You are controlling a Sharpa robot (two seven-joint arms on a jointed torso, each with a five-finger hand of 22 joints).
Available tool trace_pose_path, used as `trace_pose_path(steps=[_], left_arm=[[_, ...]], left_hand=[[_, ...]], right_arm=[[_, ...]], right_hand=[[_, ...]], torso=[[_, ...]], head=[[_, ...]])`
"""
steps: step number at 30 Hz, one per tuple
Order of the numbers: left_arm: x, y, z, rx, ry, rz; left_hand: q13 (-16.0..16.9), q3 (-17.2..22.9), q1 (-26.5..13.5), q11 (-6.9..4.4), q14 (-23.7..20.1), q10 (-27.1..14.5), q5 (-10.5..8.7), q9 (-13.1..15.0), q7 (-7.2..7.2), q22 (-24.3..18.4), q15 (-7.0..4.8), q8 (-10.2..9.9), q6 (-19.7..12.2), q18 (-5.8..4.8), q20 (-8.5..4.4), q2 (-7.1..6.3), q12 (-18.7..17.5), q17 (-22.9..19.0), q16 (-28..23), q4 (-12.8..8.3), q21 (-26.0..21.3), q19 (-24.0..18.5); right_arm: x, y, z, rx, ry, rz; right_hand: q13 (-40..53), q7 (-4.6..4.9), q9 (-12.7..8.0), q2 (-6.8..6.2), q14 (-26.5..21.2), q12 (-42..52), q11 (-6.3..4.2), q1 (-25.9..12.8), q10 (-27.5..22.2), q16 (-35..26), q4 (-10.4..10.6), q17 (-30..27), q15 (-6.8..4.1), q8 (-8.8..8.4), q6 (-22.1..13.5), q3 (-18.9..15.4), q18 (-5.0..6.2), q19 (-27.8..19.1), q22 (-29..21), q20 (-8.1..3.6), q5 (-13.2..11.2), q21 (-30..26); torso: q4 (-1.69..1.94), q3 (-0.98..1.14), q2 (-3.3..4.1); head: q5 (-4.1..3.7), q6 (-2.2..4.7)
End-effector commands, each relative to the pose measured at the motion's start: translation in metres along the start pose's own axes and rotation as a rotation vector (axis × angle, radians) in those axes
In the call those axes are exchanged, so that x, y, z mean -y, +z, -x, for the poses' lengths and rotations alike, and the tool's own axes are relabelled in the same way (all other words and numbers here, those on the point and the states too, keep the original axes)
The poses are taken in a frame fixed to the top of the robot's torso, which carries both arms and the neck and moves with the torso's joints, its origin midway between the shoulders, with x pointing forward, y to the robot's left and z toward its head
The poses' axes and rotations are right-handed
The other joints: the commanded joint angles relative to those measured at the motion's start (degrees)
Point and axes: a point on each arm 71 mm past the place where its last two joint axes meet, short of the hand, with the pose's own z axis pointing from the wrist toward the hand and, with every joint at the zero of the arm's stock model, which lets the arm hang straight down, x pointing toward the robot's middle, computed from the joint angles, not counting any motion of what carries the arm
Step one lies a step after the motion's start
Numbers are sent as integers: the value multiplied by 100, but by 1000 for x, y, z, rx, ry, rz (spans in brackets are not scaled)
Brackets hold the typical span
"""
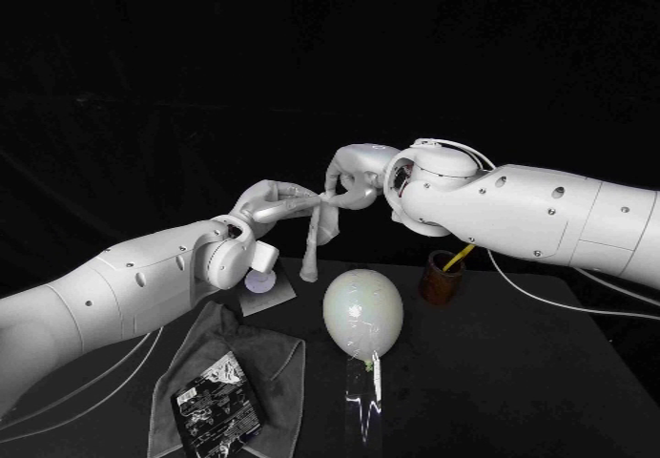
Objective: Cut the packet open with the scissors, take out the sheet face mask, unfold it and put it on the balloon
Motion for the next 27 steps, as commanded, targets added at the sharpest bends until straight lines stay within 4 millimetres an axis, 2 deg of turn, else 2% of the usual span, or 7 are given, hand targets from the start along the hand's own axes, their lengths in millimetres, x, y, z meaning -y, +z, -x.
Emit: trace_pose_path(steps=[1,4,6,7,9,23,27], left_arm=[[0,1,-1,-51,78,58],[-1,1,-1,-70,100,85],[-1,1,-2,-78,109,97],[-1,2,-2,-81,114,103],[-2,2,-2,-81,119,110],[-2,4,0,-32,73,119],[0,4,0,-23,21,92]], left_hand=[[0,87,-6,-7,-23,-29,12,647,26,40,2,64,-68,-94,-7,-70,-37,27,21,5,46,233],[5,154,-34,-32,241,37,7,730,24,116,-58,122,-112,-22,-28,-96,-20,105,200,11,199,727],[17,180,-57,-71,578,156,13,774,10,152,-144,146,-148,63,-60,-106,30,184,380,22,290,893],[17,180,-57,-71,578,156,13,774,10,152,-144,146,-148,63,-60,-106,30,184,380,22,290,893],[12,214,-83,-108,819,243,11,830,-9,182,-211,181,-173,156,-73,-117,48,237,490,38,374,1048],[-11,352,-128,-130,1279,401,14,1055,18,207,-311,297,-350,413,-56,-100,-91,255,478,137,512,1349],[-11,411,-140,-107,1324,427,8,1201,48,163,-291,422,-507,424,-27,-76,-208,197,345,212,456,1296]], right_arm=[[4,-1,0,10,-13,-8],[4,-1,1,19,-11,-7],[4,-1,1,22,-9,-5],[3,-1,1,24,-8,-4],[3,-1,1,29,-6,-1],[-2,-3,3,62,4,24],[-2,-2,2,45,0,23]], right_hand=[[492,-18,87,25,599,40,8,34,34,16,12,1465,-31,33,39,-6,-16,32,1071,-8,19,9],[492,-18,87,25,599,40,8,34,34,16,12,1465,-31,33,39,-6,-16,32,1071,-8,19,9],[492,-18,87,25,599,40,8,34,34,16,12,1465,-31,33,39,-6,-16,32,1071,-8,19,9],[492,-18,87,25,599,40,8,34,34,16,12,1465,-31,33,39,-6,-16,32,1071,-8,19,9],[492,-18,87,25,599,40,8,34,34,16,12,1465,-31,33,39,-6,-16,32,1071,-8,19,9],[500,-20,86,24,600,49,6,35,40,18,13,1470,-33,37,40,-4,-19,39,1075,-9,19,24],[502,-20,86,23,600,51,6,35,42,19,13,1471,-33,37,41,-4,-18,37,1074,-9,19,18]], torso=[[2,-1,-1],[0,0,4],[-2,-3,5],[-3,-1,5],[-3,-3,6],[-1,-2,1],[-2,-2,2]], head=[[8,0],[6,-1],[6,0],[9,-1],[12,-1],[14,-5],[13,-1]])
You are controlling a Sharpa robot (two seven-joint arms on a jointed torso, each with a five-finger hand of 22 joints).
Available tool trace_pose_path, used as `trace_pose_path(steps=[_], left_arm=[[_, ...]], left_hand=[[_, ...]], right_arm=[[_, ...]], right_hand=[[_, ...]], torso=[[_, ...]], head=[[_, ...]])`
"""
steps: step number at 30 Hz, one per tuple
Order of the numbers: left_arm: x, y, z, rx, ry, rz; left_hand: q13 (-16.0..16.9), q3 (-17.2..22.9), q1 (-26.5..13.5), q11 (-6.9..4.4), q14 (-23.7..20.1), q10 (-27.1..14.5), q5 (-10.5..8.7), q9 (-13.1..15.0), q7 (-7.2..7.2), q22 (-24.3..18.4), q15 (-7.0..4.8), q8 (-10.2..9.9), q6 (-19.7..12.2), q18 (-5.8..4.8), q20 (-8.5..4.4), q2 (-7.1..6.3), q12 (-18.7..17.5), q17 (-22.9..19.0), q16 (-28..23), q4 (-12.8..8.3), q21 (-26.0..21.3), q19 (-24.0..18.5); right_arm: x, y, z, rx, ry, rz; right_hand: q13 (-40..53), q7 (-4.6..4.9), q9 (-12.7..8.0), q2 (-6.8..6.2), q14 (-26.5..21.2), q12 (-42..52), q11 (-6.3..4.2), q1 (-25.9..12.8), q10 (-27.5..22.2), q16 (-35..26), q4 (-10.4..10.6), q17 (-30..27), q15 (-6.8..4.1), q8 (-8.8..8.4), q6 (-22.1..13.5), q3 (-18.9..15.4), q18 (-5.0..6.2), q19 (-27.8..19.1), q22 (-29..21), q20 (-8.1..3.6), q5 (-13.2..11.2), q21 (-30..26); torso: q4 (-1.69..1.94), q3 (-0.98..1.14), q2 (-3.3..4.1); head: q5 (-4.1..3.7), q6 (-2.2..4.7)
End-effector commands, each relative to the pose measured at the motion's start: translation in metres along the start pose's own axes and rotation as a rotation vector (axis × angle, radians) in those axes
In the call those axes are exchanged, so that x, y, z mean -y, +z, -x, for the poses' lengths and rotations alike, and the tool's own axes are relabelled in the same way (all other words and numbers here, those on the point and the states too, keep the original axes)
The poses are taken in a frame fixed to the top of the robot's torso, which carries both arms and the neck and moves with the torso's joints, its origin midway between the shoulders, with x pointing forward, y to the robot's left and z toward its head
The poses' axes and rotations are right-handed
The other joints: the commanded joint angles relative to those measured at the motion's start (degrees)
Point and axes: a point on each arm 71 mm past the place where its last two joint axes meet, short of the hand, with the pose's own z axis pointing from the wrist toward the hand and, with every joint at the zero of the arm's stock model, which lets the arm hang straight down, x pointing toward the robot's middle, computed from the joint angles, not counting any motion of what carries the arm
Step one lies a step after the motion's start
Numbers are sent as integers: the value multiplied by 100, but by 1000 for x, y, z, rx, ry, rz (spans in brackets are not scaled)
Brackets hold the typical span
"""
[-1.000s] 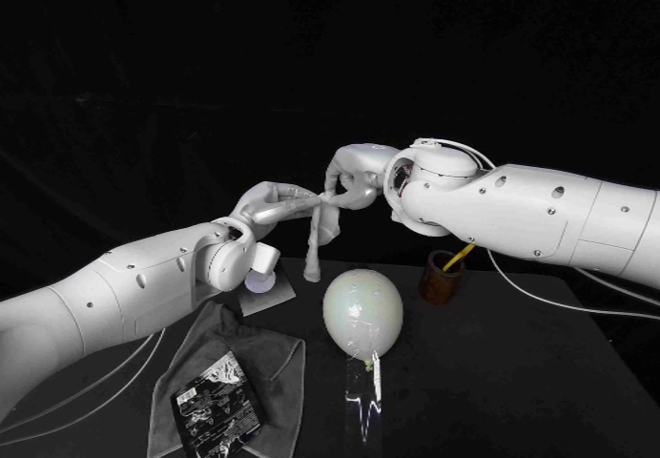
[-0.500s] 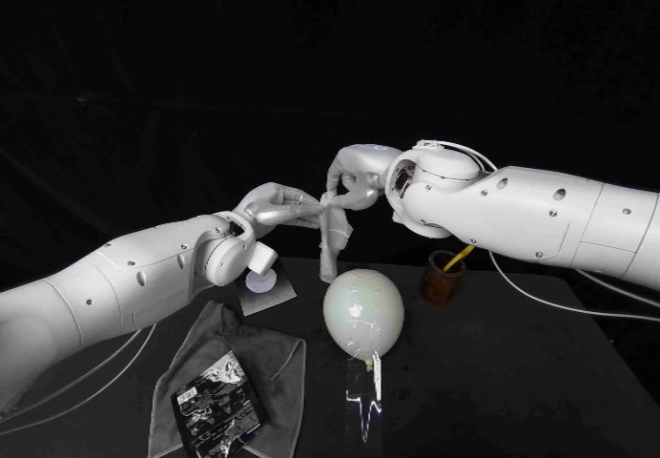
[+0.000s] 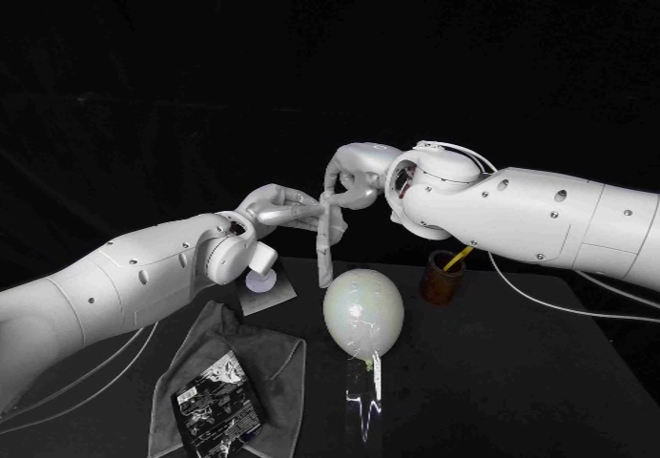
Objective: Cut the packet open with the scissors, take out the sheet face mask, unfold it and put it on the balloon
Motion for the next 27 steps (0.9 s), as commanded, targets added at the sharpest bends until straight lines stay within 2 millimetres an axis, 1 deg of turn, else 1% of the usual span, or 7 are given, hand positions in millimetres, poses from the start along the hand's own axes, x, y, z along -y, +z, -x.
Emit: trace_pose_path(steps=[1,8,13,15,19,22,27], left_arm=[[2,0,1,22,-83,-30],[5,0,1,29,-146,-63],[4,-1,3,33,-162,-61],[4,-2,3,36,-170,-58],[3,-2,4,37,-181,-53],[3,-2,3,28,-189,-47],[2,-1,1,4,-182,-33]], left_hand=[[-8,62,-12,5,34,74,38,900,-6,-70,18,142,-165,-12,38,97,-80,-46,-114,81,-127,-163],[-2,205,-37,5,-26,290,42,1271,21,-128,52,560,-663,-161,42,259,-165,-81,-310,320,-235,-318],[-3,465,-25,70,-188,309,43,1760,131,-124,117,1251,-1281,-228,32,299,-237,-68,-375,493,-244,-341],[8,562,-27,61,-194,382,42,1879,141,-119,109,1461,-1480,-229,30,225,-211,-47,-354,514,-237,-337],[6,546,-54,75,-204,388,41,1878,170,-120,117,1455,-1628,-230,31,142,-217,-42,-351,514,-237,-339],[5,446,-293,155,-262,347,61,1598,318,-127,159,962,-2397,-240,35,-379,-227,-31,-356,564,-253,-353],[10,271,-324,191,-320,259,45,1429,335,-140,191,793,-2638,-265,37,-788,-217,-16,-357,441,-286,-386]], right_arm=[[0,1,2,2,-12,4],[-1,2,2,1,-17,4],[0,2,3,10,-19,4],[0,2,3,14,-19,4],[0,2,3,18,-19,4],[-1,2,3,21,-19,6],[-2,1,4,24,-18,9]], right_hand=[[504,-6,87,9,600,27,0,21,56,34,12,1476,-33,41,29,10,-19,31,1077,-3,17,21],[504,-6,86,8,598,26,0,21,56,31,12,1469,-33,41,29,11,-17,27,1075,-3,17,14],[504,-6,86,8,598,26,0,21,56,31,12,1469,-33,41,29,11,-17,27,1075,-3,17,14],[504,-6,86,8,598,26,0,21,56,31,12,1469,-33,41,29,11,-17,27,1075,-3,17,14],[504,-6,86,8,598,26,0,21,56,31,12,1469,-33,41,29,11,-17,27,1075,-3,17,14],[508,-8,86,6,600,30,-1,23,59,33,12,1474,-34,44,30,12,-21,35,1080,-4,17,31],[508,-8,86,6,600,30,-1,23,59,33,12,1474,-34,44,30,12,-21,35,1080,-4,17,31]], torso=[[0,0,0],[0,-1,2],[2,0,-1],[1,-1,0],[-1,-1,1],[0,3,2],[1,2,1]], head=[[1,6],[-7,15],[-14,19],[-13,25],[-11,29],[-16,30],[-17,30]])
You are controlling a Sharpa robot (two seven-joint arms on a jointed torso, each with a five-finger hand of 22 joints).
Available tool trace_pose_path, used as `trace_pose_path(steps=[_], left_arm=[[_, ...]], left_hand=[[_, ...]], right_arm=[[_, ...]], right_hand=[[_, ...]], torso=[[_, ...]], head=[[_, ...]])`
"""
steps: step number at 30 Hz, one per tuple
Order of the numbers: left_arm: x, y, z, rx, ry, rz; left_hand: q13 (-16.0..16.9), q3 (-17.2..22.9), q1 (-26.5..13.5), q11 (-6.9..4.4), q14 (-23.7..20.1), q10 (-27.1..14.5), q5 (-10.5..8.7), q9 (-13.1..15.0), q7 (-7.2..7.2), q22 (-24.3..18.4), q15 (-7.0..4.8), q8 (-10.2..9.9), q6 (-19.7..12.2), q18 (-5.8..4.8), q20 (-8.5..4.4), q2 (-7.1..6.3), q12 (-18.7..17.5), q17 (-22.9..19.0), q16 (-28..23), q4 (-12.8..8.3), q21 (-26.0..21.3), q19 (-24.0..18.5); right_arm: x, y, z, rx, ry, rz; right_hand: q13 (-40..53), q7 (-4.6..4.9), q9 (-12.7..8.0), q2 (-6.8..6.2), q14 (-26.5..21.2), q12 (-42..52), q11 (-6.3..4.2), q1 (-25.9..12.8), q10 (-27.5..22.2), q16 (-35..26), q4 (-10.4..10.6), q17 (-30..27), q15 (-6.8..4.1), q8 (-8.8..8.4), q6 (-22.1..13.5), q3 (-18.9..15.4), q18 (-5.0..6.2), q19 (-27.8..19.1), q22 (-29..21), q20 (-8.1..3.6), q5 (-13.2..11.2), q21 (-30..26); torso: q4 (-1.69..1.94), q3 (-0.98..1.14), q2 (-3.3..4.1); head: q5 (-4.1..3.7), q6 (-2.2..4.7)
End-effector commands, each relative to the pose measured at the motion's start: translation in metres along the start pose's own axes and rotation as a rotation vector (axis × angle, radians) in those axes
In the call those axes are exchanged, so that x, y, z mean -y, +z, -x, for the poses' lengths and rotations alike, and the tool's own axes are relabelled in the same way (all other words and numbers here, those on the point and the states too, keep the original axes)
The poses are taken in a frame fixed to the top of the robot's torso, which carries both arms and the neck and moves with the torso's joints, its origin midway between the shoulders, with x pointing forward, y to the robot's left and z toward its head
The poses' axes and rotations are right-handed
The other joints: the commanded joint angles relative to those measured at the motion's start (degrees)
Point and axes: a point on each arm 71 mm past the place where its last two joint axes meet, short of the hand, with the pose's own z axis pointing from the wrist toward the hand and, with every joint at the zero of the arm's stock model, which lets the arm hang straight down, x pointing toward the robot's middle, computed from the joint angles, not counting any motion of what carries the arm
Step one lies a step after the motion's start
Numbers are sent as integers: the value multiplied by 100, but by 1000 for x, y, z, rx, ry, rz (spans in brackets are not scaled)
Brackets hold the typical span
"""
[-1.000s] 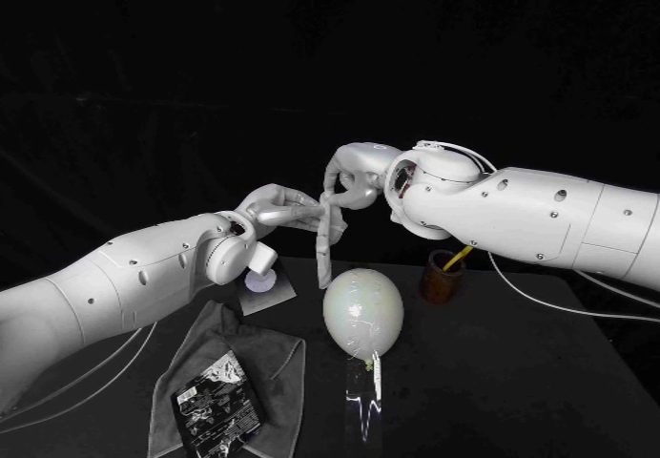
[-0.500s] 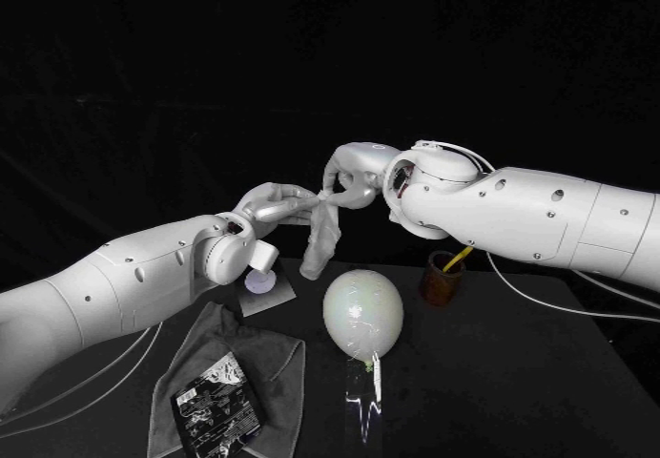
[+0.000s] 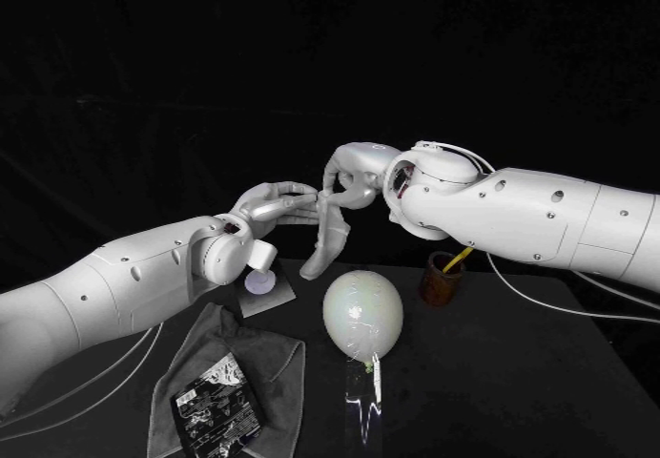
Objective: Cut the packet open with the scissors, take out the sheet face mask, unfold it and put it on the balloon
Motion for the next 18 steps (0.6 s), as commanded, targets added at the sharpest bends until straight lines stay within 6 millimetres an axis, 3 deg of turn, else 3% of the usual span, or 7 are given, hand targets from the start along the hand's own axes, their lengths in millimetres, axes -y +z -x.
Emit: trace_pose_path(steps=[1,4,11,18], left_arm=[[0,1,-4,-36,-19,6],[-1,2,-5,-47,-3,19],[-4,3,-7,-50,40,40],[-7,5,-12,-69,69,53]], left_hand=[[6,-123,-6,29,-63,-86,-11,-78,610,-9,11,-55,-79,-78,12,-219,-5,13,-11,-63,-29,-51],[11,-256,21,29,-114,-220,-11,-200,576,-13,18,-101,-99,-98,11,-283,10,29,-8,-122,-54,-68],[33,-515,119,26,-195,-404,-14,-597,517,-9,16,-190,351,-118,8,-278,114,103,85,-231,-88,-59],[16,-884,47,102,-486,-739,-11,-997,583,-34,111,-411,690,-168,14,-333,115,125,73,-205,-183,-268]], right_arm=[[-1,0,1,12,-14,9],[-2,-1,1,13,-13,10],[-2,-1,1,13,-10,11],[-2,-1,1,11,-9,11]], right_hand=[[509,-4,86,7,600,33,21,23,38,24,11,1471,-34,32,22,13,-20,39,1077,-7,38,32],[509,-4,86,7,600,33,21,23,38,24,11,1471,-34,32,22,13,-20,39,1077,-7,38,32],[509,-4,86,7,600,33,21,23,38,24,11,1471,-34,32,22,13,-20,39,1077,-7,38,32],[509,-4,86,7,600,33,21,23,38,24,11,1471,-34,32,22,13,-20,39,1077,-7,38,32]], torso=[[0,1,0],[-2,0,2],[-1,1,1],[-3,2,2]], head=[[-4,-3],[-5,-4],[4,-2],[0,-5]])
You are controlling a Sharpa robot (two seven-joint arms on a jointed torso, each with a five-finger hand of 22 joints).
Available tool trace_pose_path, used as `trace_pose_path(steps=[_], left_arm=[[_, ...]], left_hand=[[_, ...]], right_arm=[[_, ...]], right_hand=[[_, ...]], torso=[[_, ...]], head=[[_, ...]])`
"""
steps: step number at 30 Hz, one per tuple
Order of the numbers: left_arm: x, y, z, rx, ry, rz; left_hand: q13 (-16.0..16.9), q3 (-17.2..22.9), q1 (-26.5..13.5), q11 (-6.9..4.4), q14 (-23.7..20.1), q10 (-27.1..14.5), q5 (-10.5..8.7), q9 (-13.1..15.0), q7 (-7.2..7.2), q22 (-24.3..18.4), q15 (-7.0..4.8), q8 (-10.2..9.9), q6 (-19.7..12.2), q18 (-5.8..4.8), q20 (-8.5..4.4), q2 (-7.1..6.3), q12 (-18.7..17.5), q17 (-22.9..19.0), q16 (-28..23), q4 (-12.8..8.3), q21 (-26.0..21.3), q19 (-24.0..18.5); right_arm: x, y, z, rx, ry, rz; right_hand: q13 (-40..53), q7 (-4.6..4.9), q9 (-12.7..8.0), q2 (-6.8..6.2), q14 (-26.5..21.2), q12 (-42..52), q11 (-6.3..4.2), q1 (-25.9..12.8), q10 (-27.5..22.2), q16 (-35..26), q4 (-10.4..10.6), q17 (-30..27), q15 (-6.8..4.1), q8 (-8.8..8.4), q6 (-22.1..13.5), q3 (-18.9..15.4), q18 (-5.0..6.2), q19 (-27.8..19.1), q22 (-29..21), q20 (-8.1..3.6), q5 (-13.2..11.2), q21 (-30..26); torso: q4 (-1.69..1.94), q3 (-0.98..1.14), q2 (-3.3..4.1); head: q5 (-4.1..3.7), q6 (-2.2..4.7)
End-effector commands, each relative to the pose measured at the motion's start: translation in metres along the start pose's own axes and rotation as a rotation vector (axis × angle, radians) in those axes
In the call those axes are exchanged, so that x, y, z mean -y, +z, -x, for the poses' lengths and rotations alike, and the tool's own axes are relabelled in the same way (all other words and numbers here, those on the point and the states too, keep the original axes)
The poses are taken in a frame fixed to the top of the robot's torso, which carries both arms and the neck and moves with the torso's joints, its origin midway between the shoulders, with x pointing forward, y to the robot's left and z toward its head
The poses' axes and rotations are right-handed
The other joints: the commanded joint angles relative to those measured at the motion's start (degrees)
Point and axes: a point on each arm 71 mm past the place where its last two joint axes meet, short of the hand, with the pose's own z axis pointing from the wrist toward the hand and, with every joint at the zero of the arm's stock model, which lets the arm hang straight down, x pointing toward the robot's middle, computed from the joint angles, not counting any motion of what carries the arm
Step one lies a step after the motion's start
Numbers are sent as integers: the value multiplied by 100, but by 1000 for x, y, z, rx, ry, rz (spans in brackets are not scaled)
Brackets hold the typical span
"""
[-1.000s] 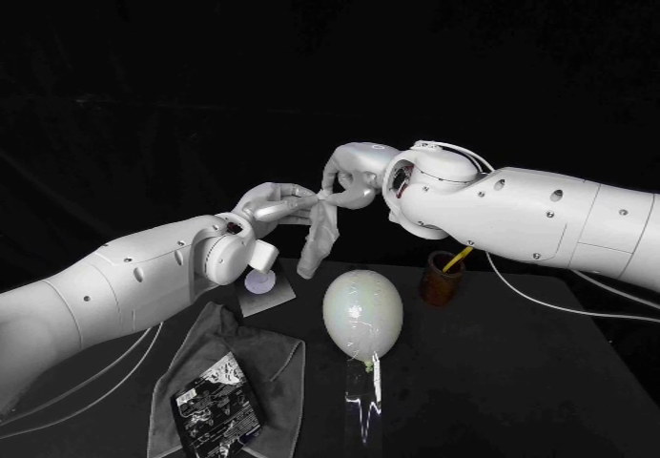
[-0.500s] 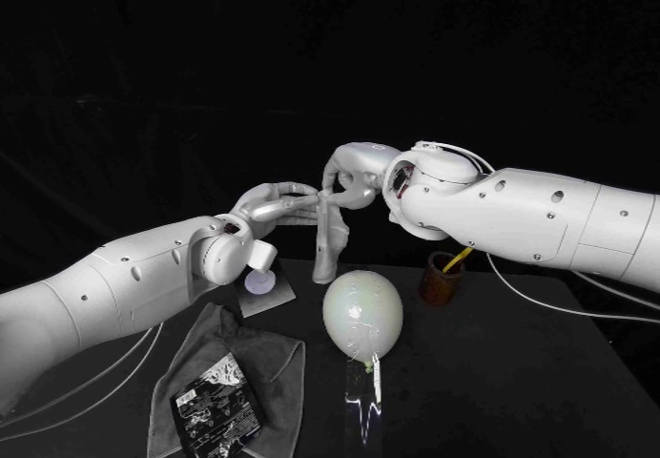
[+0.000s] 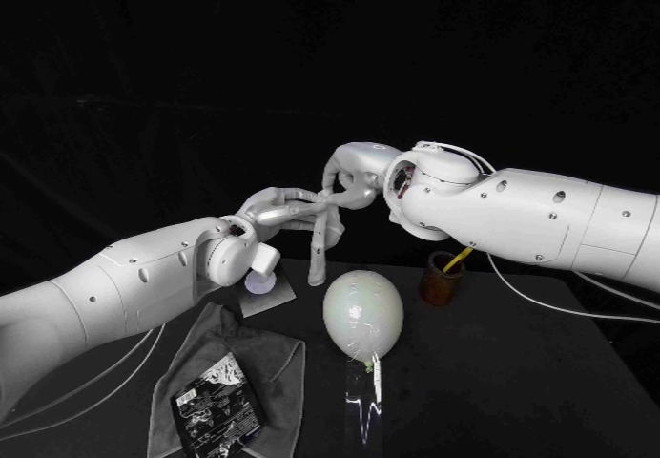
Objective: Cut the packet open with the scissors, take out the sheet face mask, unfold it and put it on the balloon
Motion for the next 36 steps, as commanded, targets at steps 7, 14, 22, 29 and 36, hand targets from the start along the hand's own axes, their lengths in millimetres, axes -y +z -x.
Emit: trace_pose_path(steps=[7,14,22,29,36], left_arm=[[-1,1,-8,-66,28,10],[-2,1,-12,-87,36,16],[-2,2,-13,-84,44,23],[-3,3,-13,-73,49,27],[-4,4,-13,-70,53,33]], left_hand=[[5,-484,-164,26,-240,-97,-13,-231,531,-67,39,-137,156,-162,4,-110,76,-5,-30,124,-197,-672],[5,-975,67,30,-409,-63,-13,-510,539,-64,70,-283,422,-192,5,84,200,-57,-127,179,-232,-850],[5,-799,453,-54,-218,94,-9,-722,446,-45,1,-431,746,-177,0,363,275,-52,-90,68,-202,-746],[-16,-276,589,-181,339,302,-9,-1021,309,24,-175,-679,1254,-77,-10,407,263,40,99,7,-62,-97],[-7,131,585,-253,557,534,-9,-1144,255,46,-247,-770,1549,3,-17,408,285,74,135,-26,6,134]], right_arm=[[-1,1,1,5,-12,5],[-1,2,1,10,-12,3],[-2,2,2,28,-9,7],[-3,2,3,39,-7,10],[-4,2,4,49,-5,14]], right_hand=[[504,-4,86,7,600,20,20,24,39,29,11,1472,-34,9,25,13,-20,40,1078,-8,15,32],[512,-6,85,1,600,27,18,28,45,30,11,1475,-36,14,27,15,-20,40,1078,-10,15,31],[513,-6,84,1,601,29,17,28,46,30,11,1476,-37,14,27,16,-21,41,1078,-10,15,33],[515,-7,84,0,601,31,17,29,48,31,11,1477,-37,16,28,17,-22,43,1080,-11,15,38],[515,-7,84,0,601,31,17,29,48,31,11,1477,-37,16,28,17,-22,43,1080,-11,15,38]], torso=[[4,0,-2],[3,-3,-2],[2,-2,2],[-1,1,0],[0,0,-2]], head=[[-21,0],[-20,-1],[-16,3],[-16,3],[-20,7]])
